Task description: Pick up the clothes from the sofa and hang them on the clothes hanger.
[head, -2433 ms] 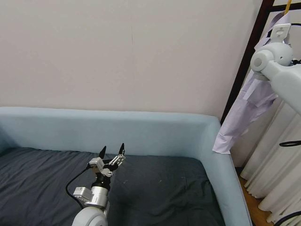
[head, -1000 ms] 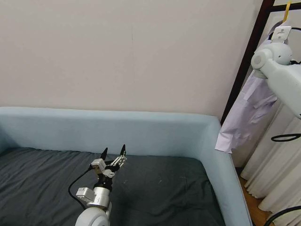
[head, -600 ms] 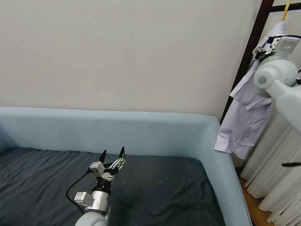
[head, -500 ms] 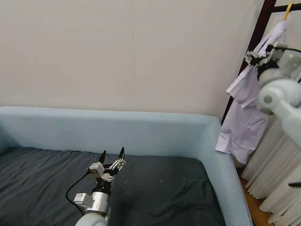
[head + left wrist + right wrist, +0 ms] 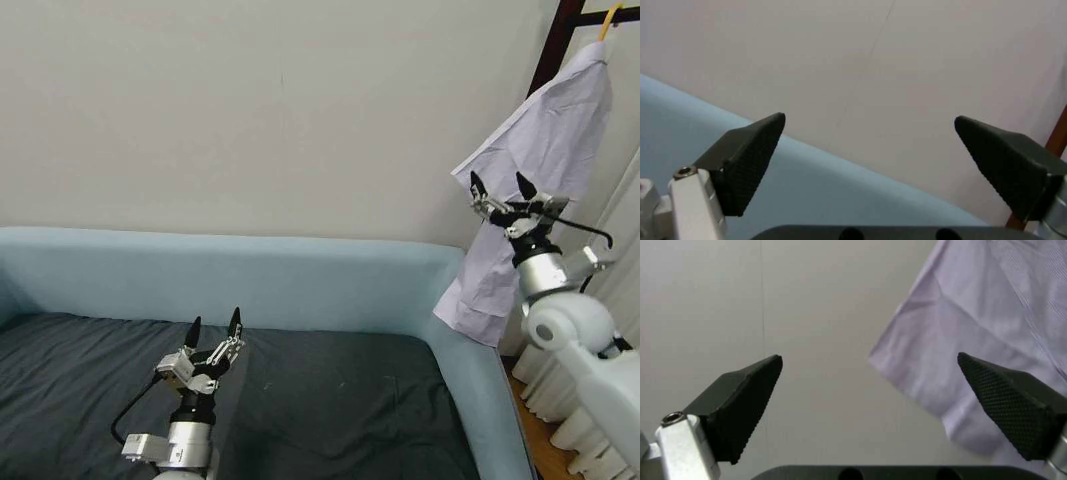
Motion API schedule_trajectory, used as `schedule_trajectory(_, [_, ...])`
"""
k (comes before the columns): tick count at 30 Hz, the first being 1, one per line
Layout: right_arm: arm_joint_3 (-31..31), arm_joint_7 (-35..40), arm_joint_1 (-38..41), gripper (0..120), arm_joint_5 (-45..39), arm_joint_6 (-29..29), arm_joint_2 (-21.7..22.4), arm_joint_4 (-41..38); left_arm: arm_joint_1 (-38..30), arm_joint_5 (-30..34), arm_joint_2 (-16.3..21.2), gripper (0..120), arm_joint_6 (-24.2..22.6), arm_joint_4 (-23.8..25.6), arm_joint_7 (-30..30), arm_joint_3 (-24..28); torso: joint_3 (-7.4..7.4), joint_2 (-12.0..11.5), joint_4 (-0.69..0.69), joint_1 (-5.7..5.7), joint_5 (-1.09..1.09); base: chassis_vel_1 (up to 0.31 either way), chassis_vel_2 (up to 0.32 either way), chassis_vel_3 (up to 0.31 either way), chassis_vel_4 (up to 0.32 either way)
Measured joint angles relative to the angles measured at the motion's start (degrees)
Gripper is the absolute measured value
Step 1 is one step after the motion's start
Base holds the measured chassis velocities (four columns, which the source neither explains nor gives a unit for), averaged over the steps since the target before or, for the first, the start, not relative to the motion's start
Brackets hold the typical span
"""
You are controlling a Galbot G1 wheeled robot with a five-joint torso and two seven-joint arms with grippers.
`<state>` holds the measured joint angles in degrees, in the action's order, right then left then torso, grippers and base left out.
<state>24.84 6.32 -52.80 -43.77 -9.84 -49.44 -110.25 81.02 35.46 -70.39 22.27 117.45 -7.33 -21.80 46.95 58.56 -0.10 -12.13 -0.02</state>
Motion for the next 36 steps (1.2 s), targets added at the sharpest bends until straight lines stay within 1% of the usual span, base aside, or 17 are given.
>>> schedule_trajectory(1, [0.0, 0.0, 0.0, 100, 0.0, 0.0, 0.0, 0.0, 0.0, 0.0, 0.0, 100, 0.0, 0.0, 0.0, 0.0, 0.0, 0.0, 0.0, 0.0, 0.0, 0.0, 0.0, 0.0, 0.0])
schedule_trajectory(4, [6.6, -3.0, -12.0, 100, 6.9, 1.5, -6.5, -4.3, 0.0, -3.1, 0.0, 100, -0.7, -0.3, -3.7, 1.3, 0.0, 0.0, 0.0, 0.01, -0.02, 0.0, 0.0, 0.0, 0.0])
schedule_trajectory(5, [8.1, -4.2, -15.8, 100, 8.8, 1.7, -8.6, -5.2, -0.1, -4.7, -0.1, 100, -0.2, -0.8, -4.5, 1.7, 0.0, 0.0, 0.04, 0.0, -0.02, 0.0, 0.0, 0.0, 0.0])
schedule_trajectory(6, [8.1, -4.2, -15.8, 100, 8.8, 1.7, -8.6, -5.2, -0.1, -4.7, -0.1, 100, -0.2, -0.8, -4.5, 1.7, 0.0, 0.0, 0.04, 0.0, -0.02, 0.0, 0.0, 0.0, 0.0])
schedule_trajectory(11, [12.3, -8.8, -28.8, 100, 16.8, 2.5, -16.8, -8.5, -0.3, -8.5, -0.8, 100, 1.8, -2.1, -5.1, 3.3, 0.0, 0.0, 0.02, 0.0, -0.01, 0.0, 0.0, 0.0, 0.0])
schedule_trajectory(12, [12.3, -8.8, -28.8, 100, 16.8, 2.5, -16.8, -8.5, -0.3, -8.5, -0.8, 100, 1.8, -2.1, -5.1, 3.3, 0.0, 0.0, 0.02, 0.0, -0.01, 0.0, 0.0, 0.0, 0.0])
schedule_trajectory(14, [12.9, -9.0, -31.7, 100, 19.9, 3.7, -19.3, -10.2, 0.1, -9.6, -1.0, 100, 2.0, -2.2, -5.8, 3.8, 0.0, 0.0, 0.03, 0.0, -0.02, 0.0, 0.0, 0.0, 0.0])
schedule_trajectory(15, [13.4, -9.2, -34.5, 100, 23.2, 5.7, -22.4, -12.6, 1.0, -11.5, -1.1, 100, 1.3, -1.9, -7.9, 4.2, 0.0, 0.0, 0.03, 0.0, -0.03, 0.0, 0.0, 0.0, 0.0])
schedule_trajectory(16, [13.6, -9.2, -35.6, 100, 24.5, 6.6, -23.9, -13.7, 1.7, -12.4, -1.2, 100, 0.4, -1.4, -9.1, 4.4, 0.0, 0.0, 0.04, 0.0, -0.03, 0.0, 0.0, 0.0, 0.0])
schedule_trajectory(17, [13.6, -9.2, -35.6, 100, 24.5, 6.6, -23.9, -13.7, 1.7, -12.4, -1.2, 100, 0.4, -1.4, -9.1, 4.4, 0.0, 0.0, 0.04, 0.0, -0.03, 0.0, 0.0, 0.0, 0.0])
schedule_trajectory(19, [13.8, -9.2, -37.6, 100, 27.7, 8.9, -27.4, -16.2, 3.3, -13.4, -1.5, 100, -2.1, 0.3, -11.9, 4.7, 0.0, 0.0, 0.05, 0.0, -0.04, 0.0, 0.0, 0.0, 0.0])
schedule_trajectory(20, [13.6, -8.8, -39.1, 100, 30.7, 10.3, -30.3, -17.9, 4.3, -13.9, -1.8, 100, -4.0, 1.5, -13.8, 4.7, 0.0, 0.0, 0.04, 0.0, -0.03, 0.0, 0.0, 0.0, 0.0])
schedule_trajectory(22, [13.4, -8.6, -39.6, 100, 31.9, 10.7, -31.3, -18.3, 4.8, -14.2, -1.9, 100, -4.8, 2.0, -14.4, 4.6, 0.0, 0.0, 0.03, 0.0, -0.04, 0.0, 0.0, 0.0, 0.0])
schedule_trajectory(23, [12.6, -8.0, -40.4, 100, 35.2, 10.9, -34.0, -18.9, 6.1, -14.9, -2.2, 100, -7.2, 2.9, -16.5, 4.6, 0.0, 0.0, 0.02, 0.01, -0.02, 0.0, 0.0, 0.0, 0.0])
schedule_trajectory(25, [11.5, -7.8, -40.7, 100, 39.6, 8.8, -37.9, -18.0, 7.7, -15.7, -2.4, 100, -9.6, 3.7, -18.6, 4.7, 0.0, 0.0, 0.05, 0.01, -0.02, 0.0, 0.0, 0.0, 0.0])
schedule_trajectory(28, [11.2, -7.8, -40.7, 100, 41.0, 7.8, -39.0, -17.4, 8.1, -15.8, -2.5, 100, -10.0, 4.0, -19.1, 4.7, 0.01, 0.0, 0.05, 0.01, -0.03, 0.0, 0.0, 0.0, 0.0])
schedule_trajectory(36, [11.0, -7.7, -40.3, 100, 41.1, 7.4, -38.9, -17.0, 8.1, -15.8, -2.5, 100, -10.1, 4.0, -19.2, 4.7, 0.01, 0.0, 0.03, 0.0, -0.02, 0.0, 0.0, 0.0, 0.0])
